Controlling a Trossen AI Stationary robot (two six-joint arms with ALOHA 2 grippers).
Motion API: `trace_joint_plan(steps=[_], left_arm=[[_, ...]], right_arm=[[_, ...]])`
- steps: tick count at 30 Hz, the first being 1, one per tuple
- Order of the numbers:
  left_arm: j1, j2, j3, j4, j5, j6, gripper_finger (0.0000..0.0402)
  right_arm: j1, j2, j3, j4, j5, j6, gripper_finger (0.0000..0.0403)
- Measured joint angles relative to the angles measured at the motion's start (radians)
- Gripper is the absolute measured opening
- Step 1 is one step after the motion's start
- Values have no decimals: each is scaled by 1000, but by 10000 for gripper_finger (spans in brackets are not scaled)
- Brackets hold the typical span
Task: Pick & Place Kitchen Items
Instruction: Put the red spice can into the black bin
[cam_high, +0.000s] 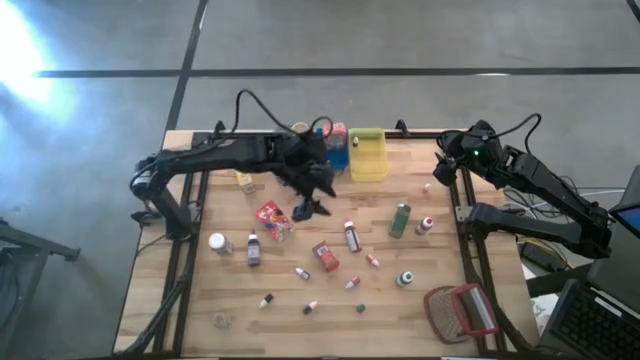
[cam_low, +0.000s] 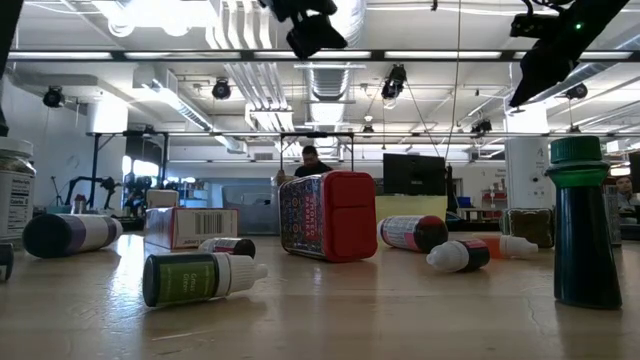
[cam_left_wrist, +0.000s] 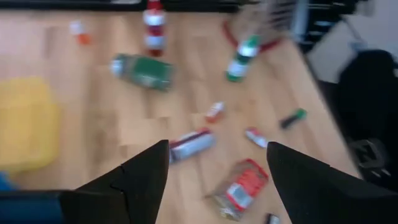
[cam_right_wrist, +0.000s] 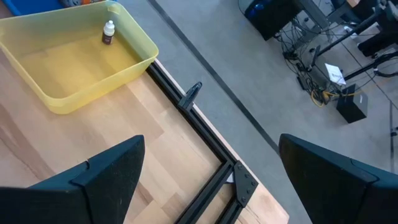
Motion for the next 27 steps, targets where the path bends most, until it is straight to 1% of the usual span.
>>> trace_joint_plan(steps=[3, 5, 10, 12, 15, 17, 21, 23, 27], left_arm=[[-32, -23, -41, 13, 26, 3, 275], [-52, -34, -58, 11, 26, 3, 275], [-84, -40, -60, 15, 23, 3, 275], [-98, -38, -64, 15, 2, 54, 275], [-131, -38, -84, 12, -56, 184, 275], [-154, -37, -97, 14, -84, 207, 275], [-186, -33, -135, 53, -92, 224, 275], [-204, -31, -157, 59, -104, 269, 274], [-243, -31, -210, 146, -157, 340, 271]], right_arm=[[0, 0, 0, 0, 0, -4, 366], [0, 0, 0, 0, 0, -1, 366], [0, 0, 0, 0, 0, -4, 366], [0, 0, 0, 0, 0, -1, 366], [0, 0, 0, 0, 0, -1, 366], [0, 0, 0, 0, 0, -4, 366], [0, 0, 0, 0, 0, 1, 366], [0, 0, 0, 0, 0, -4, 366], [0, 0, 0, 0, 0, 1, 366]])
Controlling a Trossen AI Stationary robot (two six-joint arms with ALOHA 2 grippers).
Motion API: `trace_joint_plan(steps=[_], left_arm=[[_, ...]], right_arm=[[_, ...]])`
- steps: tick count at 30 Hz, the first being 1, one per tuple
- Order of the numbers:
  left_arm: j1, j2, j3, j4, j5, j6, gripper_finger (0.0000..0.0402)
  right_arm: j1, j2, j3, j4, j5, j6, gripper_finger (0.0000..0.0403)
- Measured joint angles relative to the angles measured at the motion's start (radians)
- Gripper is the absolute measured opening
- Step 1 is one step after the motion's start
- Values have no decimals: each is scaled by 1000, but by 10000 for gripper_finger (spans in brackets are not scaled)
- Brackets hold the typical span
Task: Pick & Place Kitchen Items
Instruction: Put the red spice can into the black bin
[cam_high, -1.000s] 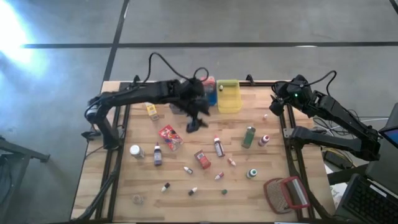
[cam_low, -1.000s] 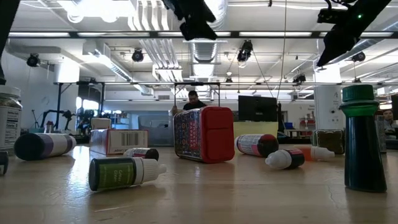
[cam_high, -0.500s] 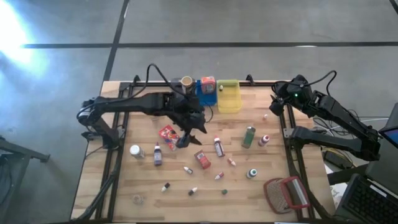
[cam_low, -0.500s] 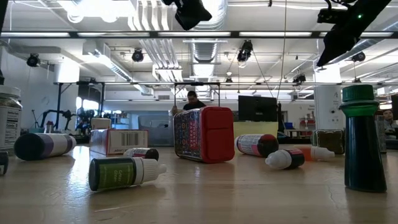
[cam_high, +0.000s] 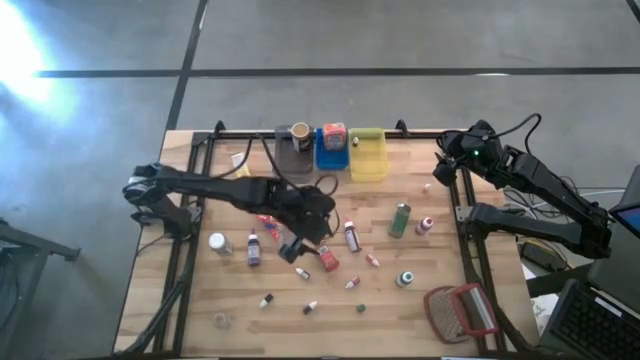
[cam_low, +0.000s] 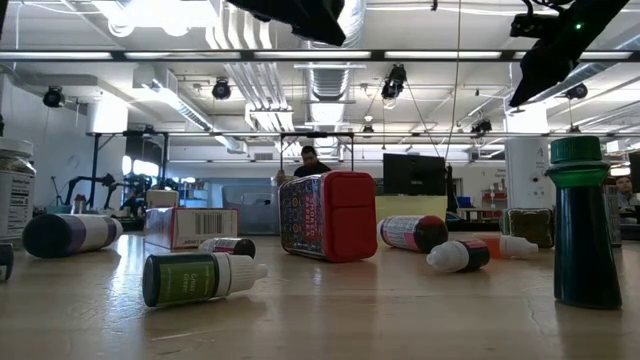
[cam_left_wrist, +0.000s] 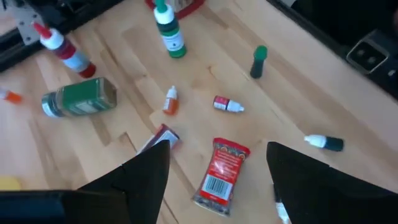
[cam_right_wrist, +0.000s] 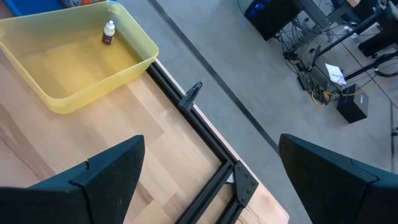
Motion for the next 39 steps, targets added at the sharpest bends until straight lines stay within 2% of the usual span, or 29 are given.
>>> trace_joint_plan(steps=[10, 18, 34, 39], left_arm=[[-77, 78, -22, 57, -170, 90, 270], [-121, 187, 55, 41, -187, 139, 270], [-140, 346, 179, -117, -251, 191, 270], [-150, 388, 209, -165, -317, 211, 270]], right_arm=[[0, 0, 0, 0, 0, -5, 366], [0, 0, 0, 0, 0, -5, 366], [0, 0, 0, 0, 0, -4, 366], [0, 0, 0, 0, 0, -3, 366]])
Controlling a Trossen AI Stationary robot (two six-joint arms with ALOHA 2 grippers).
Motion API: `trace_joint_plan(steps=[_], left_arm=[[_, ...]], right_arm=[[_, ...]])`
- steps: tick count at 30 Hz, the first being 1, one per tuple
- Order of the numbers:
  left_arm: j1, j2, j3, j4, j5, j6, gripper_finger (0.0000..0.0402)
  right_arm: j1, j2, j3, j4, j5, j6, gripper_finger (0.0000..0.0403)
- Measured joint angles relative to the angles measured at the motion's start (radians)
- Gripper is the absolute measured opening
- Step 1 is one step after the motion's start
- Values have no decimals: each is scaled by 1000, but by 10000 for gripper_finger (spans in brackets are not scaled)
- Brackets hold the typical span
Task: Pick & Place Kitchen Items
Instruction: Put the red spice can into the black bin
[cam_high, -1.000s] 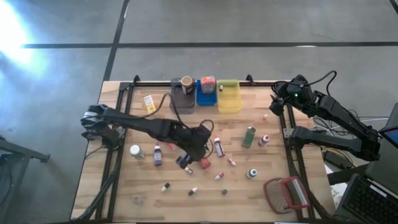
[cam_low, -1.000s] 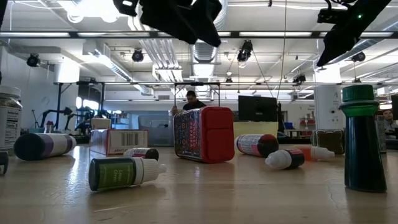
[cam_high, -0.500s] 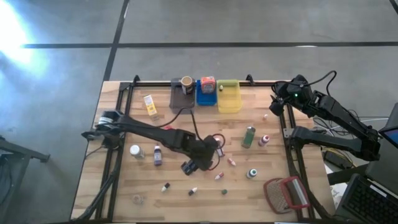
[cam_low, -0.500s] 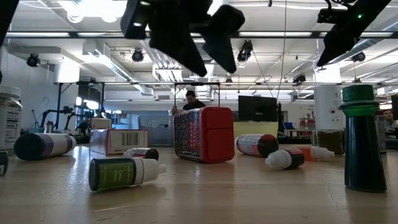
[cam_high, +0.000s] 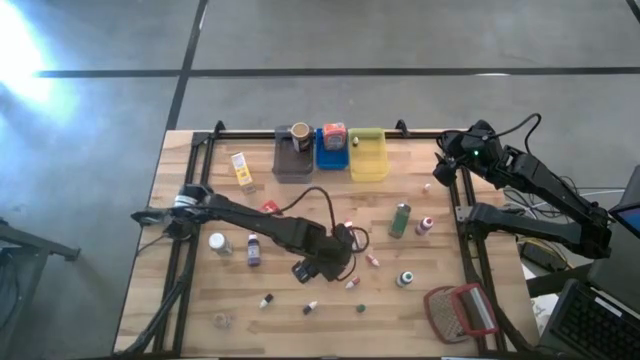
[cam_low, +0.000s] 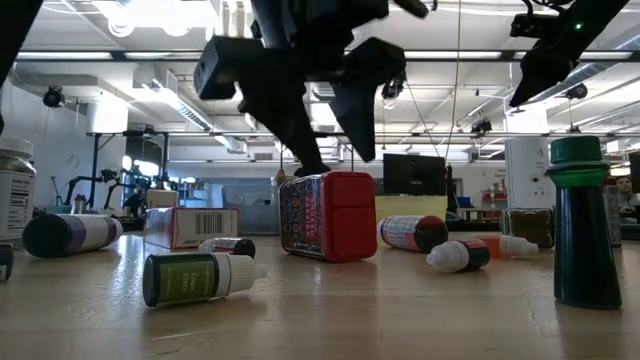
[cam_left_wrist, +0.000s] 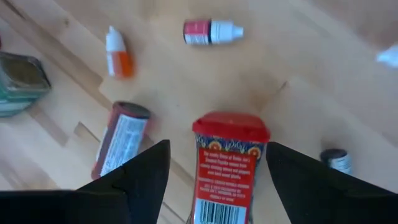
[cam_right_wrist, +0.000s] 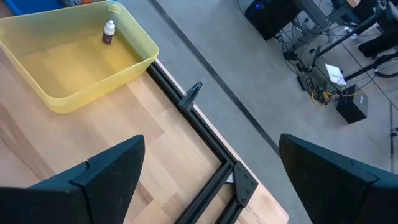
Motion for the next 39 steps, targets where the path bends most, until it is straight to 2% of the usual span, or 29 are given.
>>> trace_joint_plan(steps=[6, 26, 39], left_arm=[[-3, 43, 7, -23, -30, 15, 270], [-17, 111, 7, -23, -29, 30, 268], [-17, 107, 14, -24, -28, 26, 191]], right_arm=[[0, 0, 0, 0, 0, -2, 366], [0, 0, 0, 0, 0, -2, 366], [0, 0, 0, 0, 0, 2, 366]])
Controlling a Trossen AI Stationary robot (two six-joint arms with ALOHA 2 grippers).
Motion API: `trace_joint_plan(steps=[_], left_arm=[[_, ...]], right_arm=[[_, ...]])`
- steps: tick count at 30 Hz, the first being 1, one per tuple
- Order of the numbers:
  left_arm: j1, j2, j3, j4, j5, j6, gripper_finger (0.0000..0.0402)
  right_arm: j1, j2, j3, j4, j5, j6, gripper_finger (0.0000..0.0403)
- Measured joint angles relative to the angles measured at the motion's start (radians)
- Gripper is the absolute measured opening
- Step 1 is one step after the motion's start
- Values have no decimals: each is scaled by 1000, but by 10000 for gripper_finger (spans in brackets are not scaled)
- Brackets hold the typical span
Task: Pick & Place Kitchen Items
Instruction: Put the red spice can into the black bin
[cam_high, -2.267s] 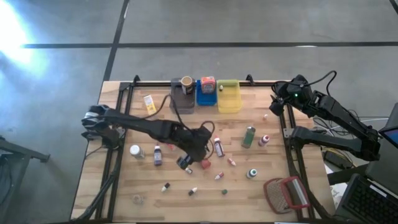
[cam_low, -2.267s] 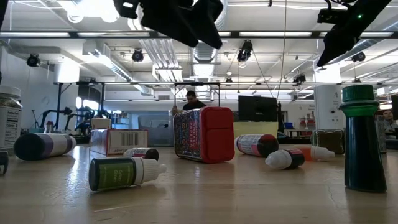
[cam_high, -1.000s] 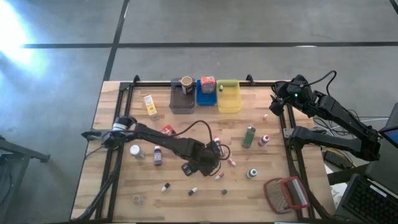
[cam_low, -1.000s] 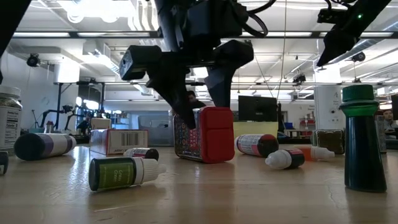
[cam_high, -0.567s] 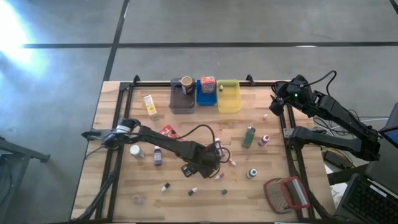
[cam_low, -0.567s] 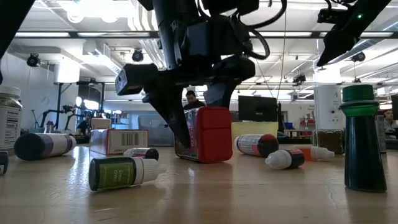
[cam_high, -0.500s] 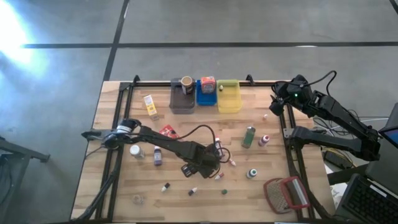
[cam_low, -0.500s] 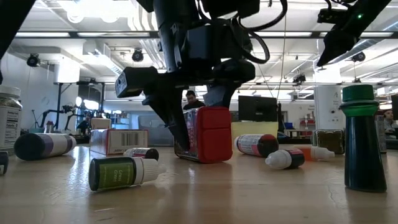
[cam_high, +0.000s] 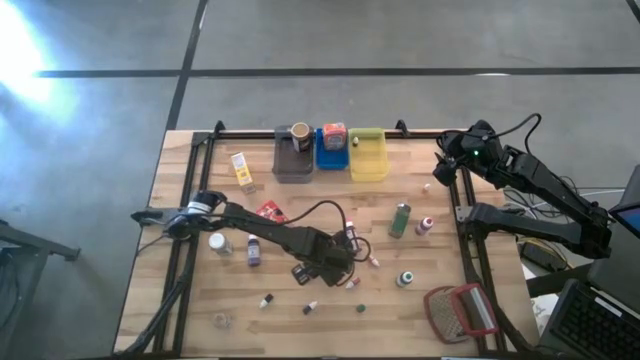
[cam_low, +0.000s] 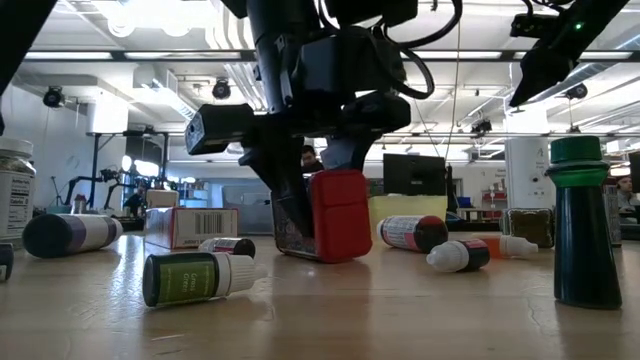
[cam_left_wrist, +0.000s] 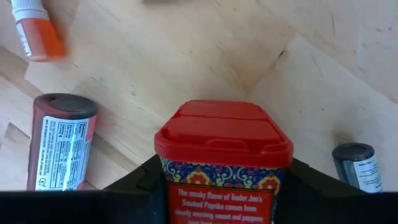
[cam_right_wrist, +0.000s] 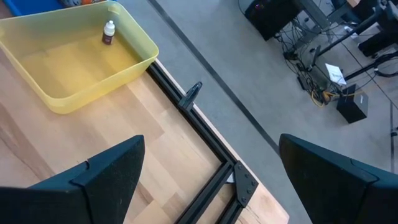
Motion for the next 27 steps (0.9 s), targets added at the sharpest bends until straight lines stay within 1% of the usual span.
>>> trace_joint_plan(steps=[3, 6, 9, 10, 14, 16, 18, 21, 23, 27], left_arm=[[0, -1, 21, 1, -1, -23, 182], [5, -6, 59, 2, -1, -79, 180], [19, -25, 84, 10, 22, -133, 180], [28, -38, 86, 21, 45, -151, 180], [83, -95, 85, 69, 197, -238, 180], [119, -128, 71, 108, 246, -281, 180], [150, -159, 37, 176, 276, -312, 180], [189, -211, -53, 326, 292, -343, 179], [205, -247, -132, 456, 295, -372, 179], [230, -318, -330, 752, 289, -447, 179]], right_arm=[[0, 0, 0, 0, 0, -5, 366], [0, 0, 0, 0, 0, 0, 366], [0, 0, 0, 0, 0, -2, 366], [0, 0, 0, 0, 0, -4, 366], [0, 0, 0, 0, 0, 0, 366], [0, 0, 0, 0, 0, -1, 366], [0, 0, 0, 0, 0, -5, 366], [0, 0, 0, 0, 0, 1, 366], [0, 0, 0, 0, 0, -1, 366], [0, 0, 0, 0, 0, -1, 366]])
